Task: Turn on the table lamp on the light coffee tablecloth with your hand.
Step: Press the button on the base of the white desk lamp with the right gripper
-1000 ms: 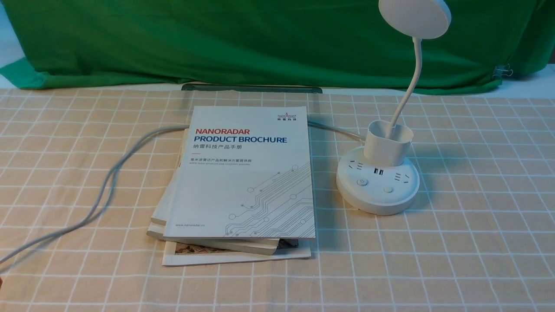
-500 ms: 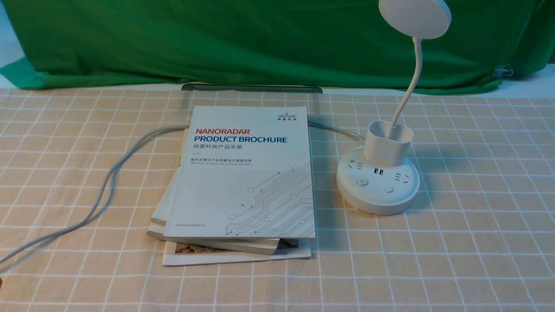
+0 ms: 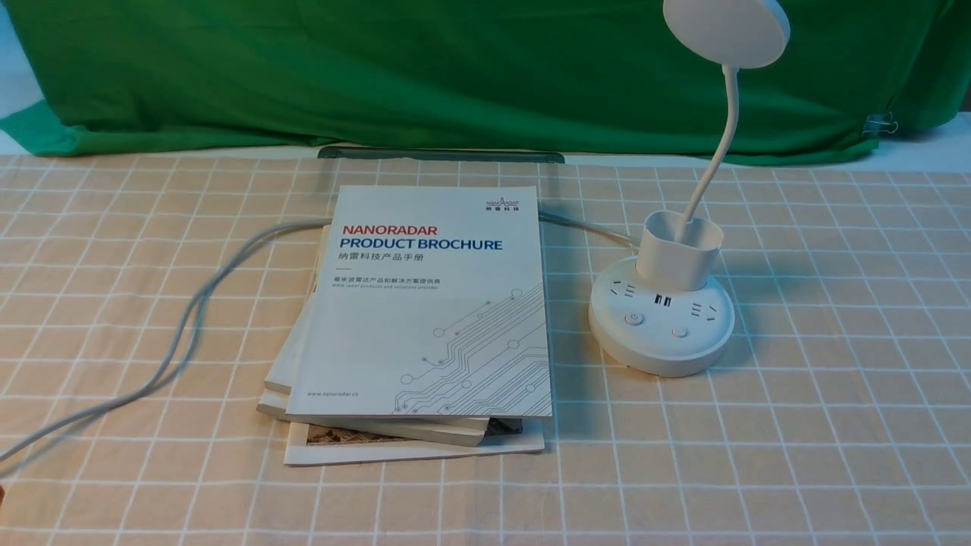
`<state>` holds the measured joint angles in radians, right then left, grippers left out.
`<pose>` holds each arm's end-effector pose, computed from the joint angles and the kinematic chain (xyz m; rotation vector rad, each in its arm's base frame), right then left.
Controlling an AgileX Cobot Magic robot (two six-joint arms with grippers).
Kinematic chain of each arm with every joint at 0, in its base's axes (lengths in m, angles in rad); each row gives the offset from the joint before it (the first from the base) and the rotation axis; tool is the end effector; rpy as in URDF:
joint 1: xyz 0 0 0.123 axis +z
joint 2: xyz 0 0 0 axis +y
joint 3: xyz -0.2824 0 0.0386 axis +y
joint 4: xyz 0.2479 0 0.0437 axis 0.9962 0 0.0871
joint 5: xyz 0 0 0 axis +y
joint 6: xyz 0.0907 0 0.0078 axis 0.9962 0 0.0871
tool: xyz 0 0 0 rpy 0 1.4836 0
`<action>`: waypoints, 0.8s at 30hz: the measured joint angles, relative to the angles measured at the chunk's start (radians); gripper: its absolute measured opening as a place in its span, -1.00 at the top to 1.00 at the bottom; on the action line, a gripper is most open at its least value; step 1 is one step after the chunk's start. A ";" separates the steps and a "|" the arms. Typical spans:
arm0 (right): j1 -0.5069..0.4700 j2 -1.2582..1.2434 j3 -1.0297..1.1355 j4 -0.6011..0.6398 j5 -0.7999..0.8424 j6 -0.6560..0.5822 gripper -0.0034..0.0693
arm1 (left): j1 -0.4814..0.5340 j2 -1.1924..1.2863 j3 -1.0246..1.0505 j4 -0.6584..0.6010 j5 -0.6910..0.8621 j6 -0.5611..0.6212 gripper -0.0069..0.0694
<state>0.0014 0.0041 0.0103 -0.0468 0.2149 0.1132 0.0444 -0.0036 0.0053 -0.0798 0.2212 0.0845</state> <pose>0.0564 -0.0008 0.1899 0.0640 1.7117 0.0426 0.0556 0.0009 0.1915 -0.0192 1.7057 0.0231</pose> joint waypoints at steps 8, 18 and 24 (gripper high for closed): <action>0.000 0.000 0.000 0.090 -0.001 0.192 0.24 | 0.000 0.000 0.000 0.000 0.000 0.000 0.76; 0.000 0.000 0.000 0.348 0.000 0.832 0.24 | 0.000 0.000 0.000 0.000 0.000 0.000 0.76; 0.000 0.000 0.000 0.349 -0.039 0.555 0.24 | 0.000 0.000 0.000 0.000 0.000 0.000 0.76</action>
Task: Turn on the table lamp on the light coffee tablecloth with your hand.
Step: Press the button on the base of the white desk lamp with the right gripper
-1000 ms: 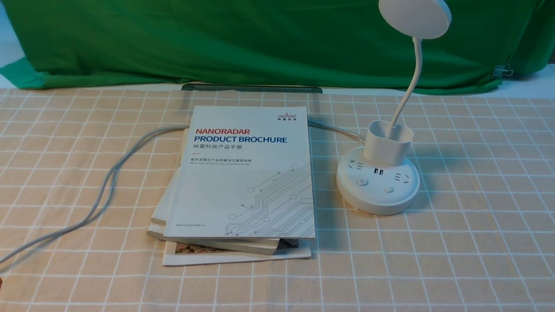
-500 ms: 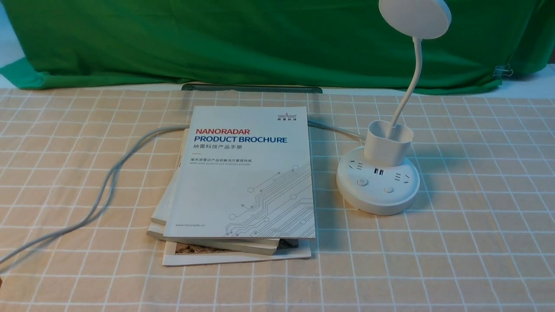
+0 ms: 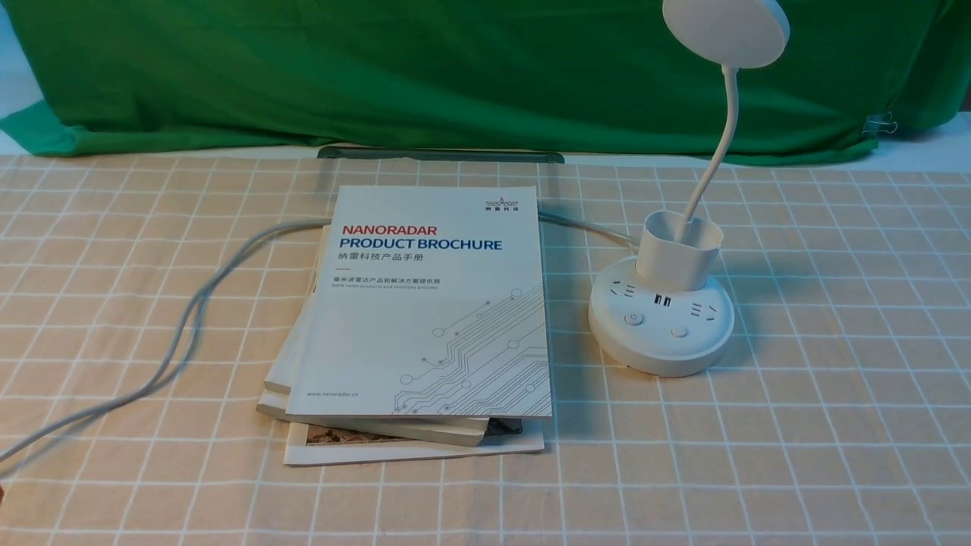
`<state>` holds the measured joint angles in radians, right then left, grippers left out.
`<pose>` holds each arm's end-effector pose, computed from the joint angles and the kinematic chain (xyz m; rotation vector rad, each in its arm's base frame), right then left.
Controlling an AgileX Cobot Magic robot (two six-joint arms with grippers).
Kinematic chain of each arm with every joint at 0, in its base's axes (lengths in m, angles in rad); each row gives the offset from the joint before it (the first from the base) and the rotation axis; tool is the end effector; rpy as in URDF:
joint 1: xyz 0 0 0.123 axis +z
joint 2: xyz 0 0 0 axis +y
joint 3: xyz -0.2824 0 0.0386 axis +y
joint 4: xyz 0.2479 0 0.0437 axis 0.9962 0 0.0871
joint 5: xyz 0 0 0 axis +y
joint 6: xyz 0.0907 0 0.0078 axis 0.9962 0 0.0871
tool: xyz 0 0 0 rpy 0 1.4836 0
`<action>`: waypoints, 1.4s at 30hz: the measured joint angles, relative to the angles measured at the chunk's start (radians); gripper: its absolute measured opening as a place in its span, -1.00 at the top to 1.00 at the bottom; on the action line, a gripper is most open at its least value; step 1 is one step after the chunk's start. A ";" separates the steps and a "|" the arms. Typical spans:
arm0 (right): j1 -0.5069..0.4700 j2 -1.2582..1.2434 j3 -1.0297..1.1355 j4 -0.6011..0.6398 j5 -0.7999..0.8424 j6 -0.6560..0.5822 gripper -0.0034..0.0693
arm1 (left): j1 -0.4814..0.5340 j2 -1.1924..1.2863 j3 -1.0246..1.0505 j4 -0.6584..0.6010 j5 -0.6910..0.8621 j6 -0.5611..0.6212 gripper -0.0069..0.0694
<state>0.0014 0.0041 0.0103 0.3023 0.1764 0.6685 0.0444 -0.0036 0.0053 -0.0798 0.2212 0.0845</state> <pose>0.0567 0.0049 0.1941 0.7641 1.5472 0.7691 0.0556 0.0009 0.1915 -0.0192 1.7057 0.0231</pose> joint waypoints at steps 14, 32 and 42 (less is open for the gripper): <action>0.000 0.342 -0.543 0.006 0.150 -0.876 0.82 | 0.000 0.000 0.000 0.000 0.000 0.000 0.76; 0.252 1.333 -1.236 -0.161 0.742 -1.071 0.83 | 0.000 0.000 0.000 0.000 0.000 0.000 0.76; 0.339 1.687 -1.287 -0.195 0.668 -1.032 0.83 | 0.000 0.000 0.000 0.000 0.000 0.000 0.76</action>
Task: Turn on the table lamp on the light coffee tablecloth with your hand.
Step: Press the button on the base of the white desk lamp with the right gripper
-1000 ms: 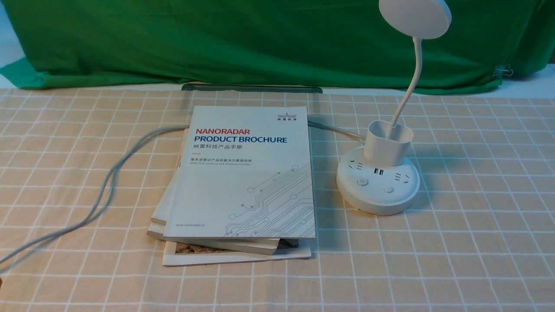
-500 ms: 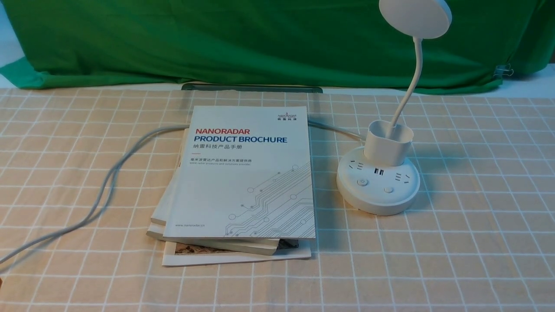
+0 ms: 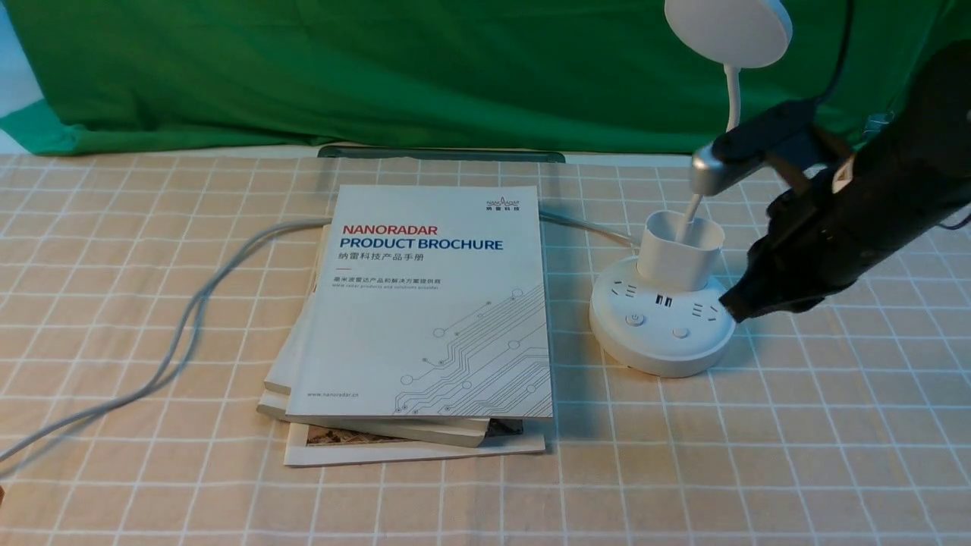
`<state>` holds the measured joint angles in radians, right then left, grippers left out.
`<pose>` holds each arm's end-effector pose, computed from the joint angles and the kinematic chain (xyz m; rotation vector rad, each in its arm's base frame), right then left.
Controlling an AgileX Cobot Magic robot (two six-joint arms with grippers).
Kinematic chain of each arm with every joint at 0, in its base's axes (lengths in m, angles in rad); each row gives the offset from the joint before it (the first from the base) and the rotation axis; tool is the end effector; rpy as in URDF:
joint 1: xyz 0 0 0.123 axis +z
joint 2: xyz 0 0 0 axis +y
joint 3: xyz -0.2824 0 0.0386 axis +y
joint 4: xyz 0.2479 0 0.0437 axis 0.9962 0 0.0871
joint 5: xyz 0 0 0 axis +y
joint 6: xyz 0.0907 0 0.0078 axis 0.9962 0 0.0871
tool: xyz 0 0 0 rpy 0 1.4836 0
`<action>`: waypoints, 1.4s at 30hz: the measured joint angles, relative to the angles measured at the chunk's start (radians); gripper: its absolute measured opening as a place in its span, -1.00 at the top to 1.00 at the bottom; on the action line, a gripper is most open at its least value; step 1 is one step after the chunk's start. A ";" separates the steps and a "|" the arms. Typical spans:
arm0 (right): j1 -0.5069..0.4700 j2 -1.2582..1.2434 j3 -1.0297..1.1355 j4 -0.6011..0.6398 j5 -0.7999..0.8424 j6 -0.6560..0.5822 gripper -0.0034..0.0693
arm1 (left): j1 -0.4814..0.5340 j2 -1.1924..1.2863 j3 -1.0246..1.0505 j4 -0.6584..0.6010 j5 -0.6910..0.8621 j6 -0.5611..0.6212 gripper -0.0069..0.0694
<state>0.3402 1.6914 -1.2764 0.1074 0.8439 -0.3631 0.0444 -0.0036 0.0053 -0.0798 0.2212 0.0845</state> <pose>0.3295 0.1244 0.2552 -0.8722 2.5967 0.1234 0.0556 0.0009 0.1915 -0.0192 1.7057 0.0231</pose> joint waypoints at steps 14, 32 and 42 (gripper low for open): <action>0.012 0.180 -0.009 0.015 -0.178 0.002 0.83 | 0.000 0.000 0.000 0.000 0.000 0.000 0.76; 0.020 0.231 -0.009 0.020 -0.263 0.002 0.83 | 0.000 0.000 0.000 0.000 0.000 0.000 0.76; 0.020 0.232 -0.011 0.013 -0.270 0.005 0.83 | 0.000 0.000 0.000 0.000 0.000 0.000 0.76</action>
<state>0.3602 1.9234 -1.2875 0.1208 0.5736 -0.3579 0.0444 -0.0036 0.0053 -0.0798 0.2212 0.0845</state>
